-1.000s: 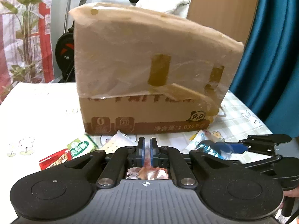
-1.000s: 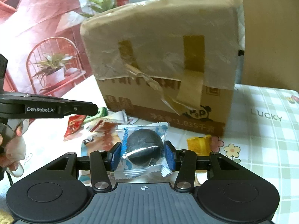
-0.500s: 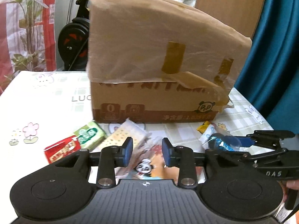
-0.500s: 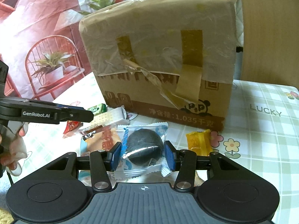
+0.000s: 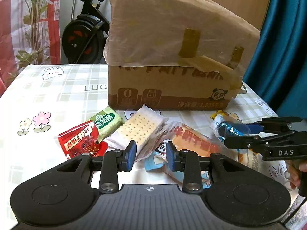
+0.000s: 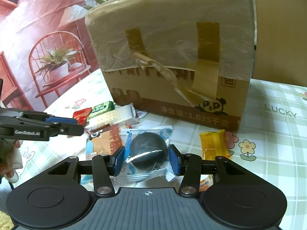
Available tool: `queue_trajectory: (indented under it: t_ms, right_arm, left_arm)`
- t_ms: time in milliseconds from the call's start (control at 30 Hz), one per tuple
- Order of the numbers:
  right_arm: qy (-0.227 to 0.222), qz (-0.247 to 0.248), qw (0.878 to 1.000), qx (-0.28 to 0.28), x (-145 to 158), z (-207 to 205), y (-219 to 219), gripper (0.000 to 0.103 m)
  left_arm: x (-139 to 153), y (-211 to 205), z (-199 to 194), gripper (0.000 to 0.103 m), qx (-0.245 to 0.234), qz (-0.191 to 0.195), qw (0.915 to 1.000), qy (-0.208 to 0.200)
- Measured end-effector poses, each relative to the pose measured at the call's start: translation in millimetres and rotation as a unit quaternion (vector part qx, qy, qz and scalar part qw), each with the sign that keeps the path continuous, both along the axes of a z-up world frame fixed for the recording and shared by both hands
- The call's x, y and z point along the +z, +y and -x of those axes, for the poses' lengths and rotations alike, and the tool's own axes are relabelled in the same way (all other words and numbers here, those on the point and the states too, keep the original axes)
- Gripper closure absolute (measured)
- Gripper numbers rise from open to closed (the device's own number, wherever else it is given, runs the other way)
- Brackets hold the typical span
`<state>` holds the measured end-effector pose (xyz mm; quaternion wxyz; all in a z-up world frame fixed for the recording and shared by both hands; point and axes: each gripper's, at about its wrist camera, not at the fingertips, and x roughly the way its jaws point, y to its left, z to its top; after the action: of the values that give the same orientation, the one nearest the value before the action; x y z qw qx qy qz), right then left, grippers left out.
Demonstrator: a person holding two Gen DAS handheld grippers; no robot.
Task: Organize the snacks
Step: 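Move the left tool to the red candy bag while the right tool holds the black snack, then carry the red candy bag in the left tool while the right tool carries the black snack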
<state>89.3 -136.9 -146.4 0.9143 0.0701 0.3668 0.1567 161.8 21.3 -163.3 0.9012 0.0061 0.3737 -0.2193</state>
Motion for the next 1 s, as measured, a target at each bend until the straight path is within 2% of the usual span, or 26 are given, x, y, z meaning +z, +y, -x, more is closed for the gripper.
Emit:
queue_trajectory:
  t_ms: [200, 300, 333, 367, 433, 533, 667, 767, 900, 933, 967, 1000]
  right_arm:
    - [0.001, 0.002, 1.000, -0.005, 1, 0, -4, 0.058]
    - [0.002, 0.002, 1.000, -0.007, 1, 1, -6, 0.058]
    - [0.003, 0.002, 1.000, -0.008, 0, 0, -6, 0.058]
    - [0.004, 0.001, 1.000, -0.008, 0, -1, -5, 0.058]
    - [0.007, -0.001, 1.000, -0.005, -1, -4, -3, 0.058]
    - [0.004, 0.000, 1.000, 0.003, -1, -5, 2, 0.058]
    - [0.004, 0.004, 1.000, 0.005, 0, -5, 4, 0.058]
    - [0.004, 0.006, 1.000, 0.005, 1, -4, 3, 0.058]
    - [0.007, 0.008, 1.000, 0.001, 1, -4, 2, 0.058]
    - [0.007, 0.008, 1.000, 0.001, 0, -4, 1, 0.058]
    - [0.007, 0.008, 1.000, 0.000, 0, -4, 1, 0.058]
    - [0.007, 0.007, 1.000, 0.000, 1, -5, 1, 0.058]
  left_arm:
    - [2, 2, -2, 0.068, 0.008, -0.003, 0.9999, -0.012]
    - [3, 23, -2, 0.067, 0.068, -0.006, 0.9976, -0.011]
    - [1, 33, -3, 0.061, 0.098, -0.005, 0.9951, -0.005]
    - [-3, 45, -7, 0.047, 0.134, -0.001, 0.9909, 0.010]
    - [-10, 63, -13, 0.036, 0.188, 0.023, 0.9810, 0.039]
    - [-18, 72, -21, 0.035, 0.204, 0.056, 0.9759, 0.053]
    - [-26, 62, -35, 0.031, 0.208, 0.047, 0.9750, 0.061]
    - [-33, 54, -41, 0.030, 0.227, 0.024, 0.9717, 0.061]
    - [-34, 48, -41, 0.032, 0.235, -0.003, 0.9704, 0.053]
    - [-33, 49, -41, 0.039, 0.237, -0.008, 0.9702, 0.051]
    - [-33, 48, -40, 0.059, 0.240, -0.016, 0.9695, 0.049]
    - [-33, 49, -38, 0.066, 0.241, -0.024, 0.9692, 0.047]
